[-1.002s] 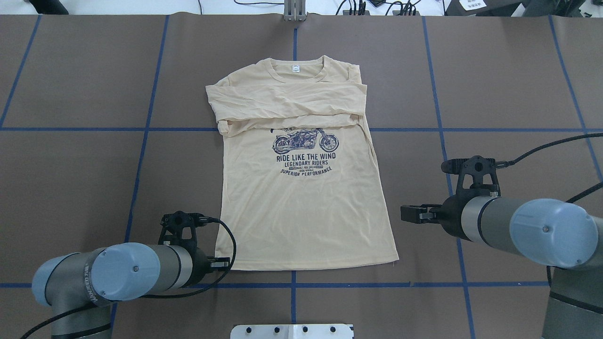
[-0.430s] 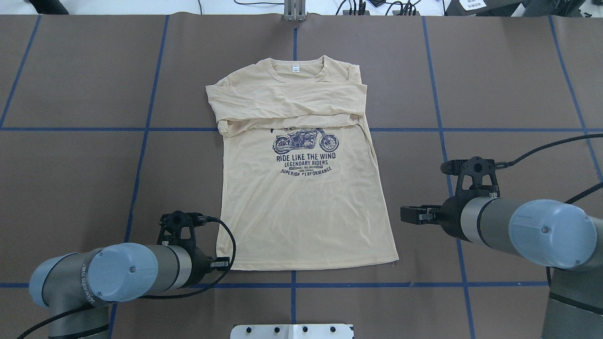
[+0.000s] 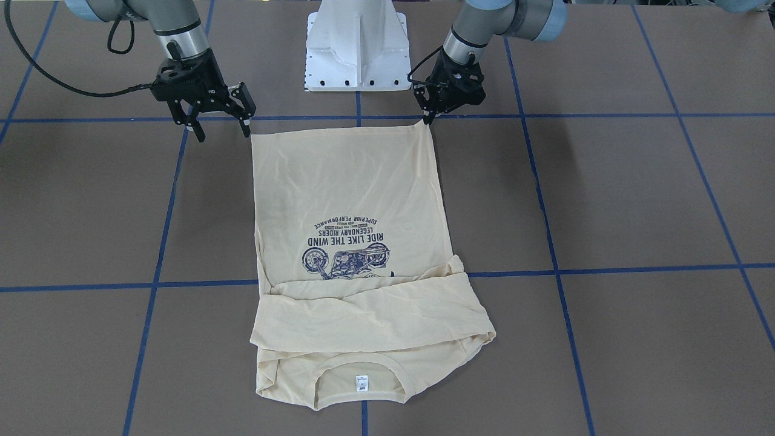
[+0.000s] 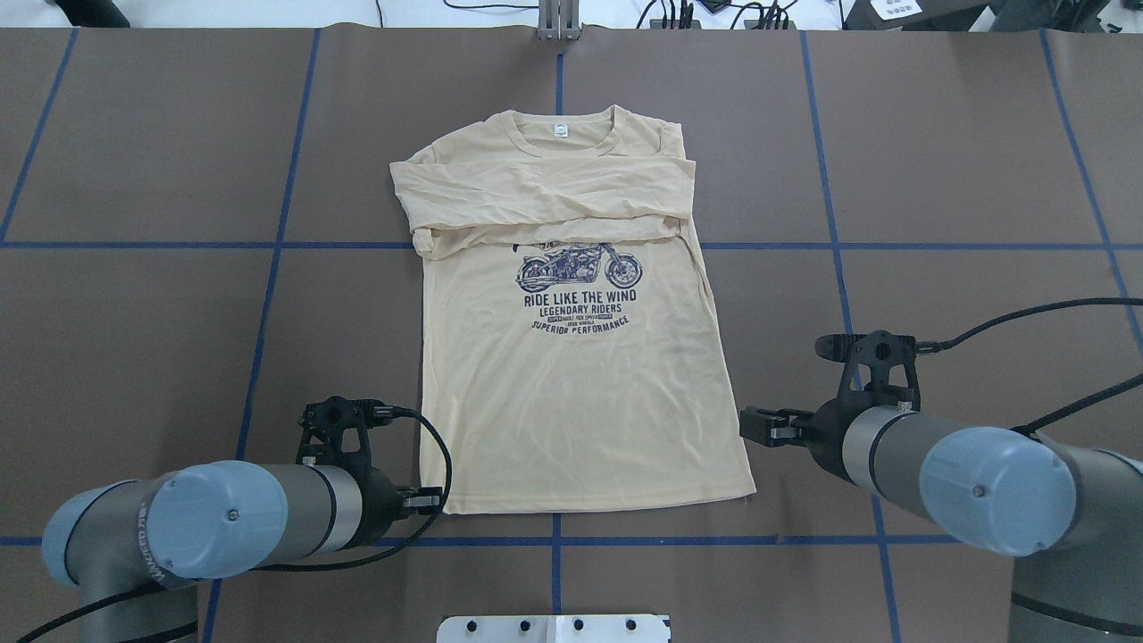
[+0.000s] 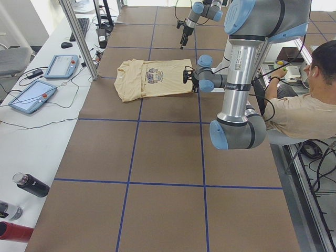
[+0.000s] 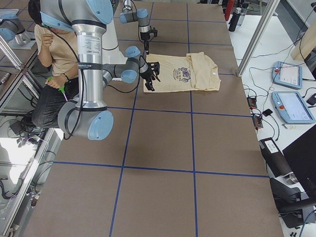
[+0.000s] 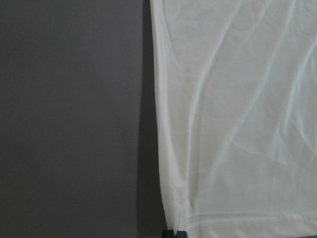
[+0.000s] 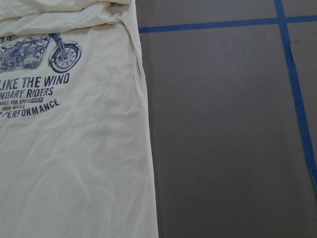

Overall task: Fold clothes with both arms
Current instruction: 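Lower both grippers to the hem corners nearest the robot and grasp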

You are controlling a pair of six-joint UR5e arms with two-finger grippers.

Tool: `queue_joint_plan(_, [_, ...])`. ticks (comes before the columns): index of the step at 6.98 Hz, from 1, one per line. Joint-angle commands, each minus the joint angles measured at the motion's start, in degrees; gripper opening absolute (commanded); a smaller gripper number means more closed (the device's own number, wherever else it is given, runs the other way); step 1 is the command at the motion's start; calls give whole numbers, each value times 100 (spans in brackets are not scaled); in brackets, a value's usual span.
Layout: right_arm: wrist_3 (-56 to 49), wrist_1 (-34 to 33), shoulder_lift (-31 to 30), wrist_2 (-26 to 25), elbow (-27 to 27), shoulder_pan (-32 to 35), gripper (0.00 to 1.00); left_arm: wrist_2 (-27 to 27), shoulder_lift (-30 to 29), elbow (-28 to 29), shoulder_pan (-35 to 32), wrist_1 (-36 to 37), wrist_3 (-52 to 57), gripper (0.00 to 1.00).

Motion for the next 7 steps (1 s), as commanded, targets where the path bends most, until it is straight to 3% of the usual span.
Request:
queue_joint_plan(1, [204, -8, 96, -664, -306, -516, 95, -10, -22, -26, 0, 0, -5, 0])
queue_joint_plan(5, [213, -16, 386, -1036, -764, -921, 58, -45, -39, -26, 0, -8, -31, 0])
queue_joint_plan(7, [213, -226, 386, -1053, -756, -1053, 50, -54, -31, -35, 9, -17, -181, 0])
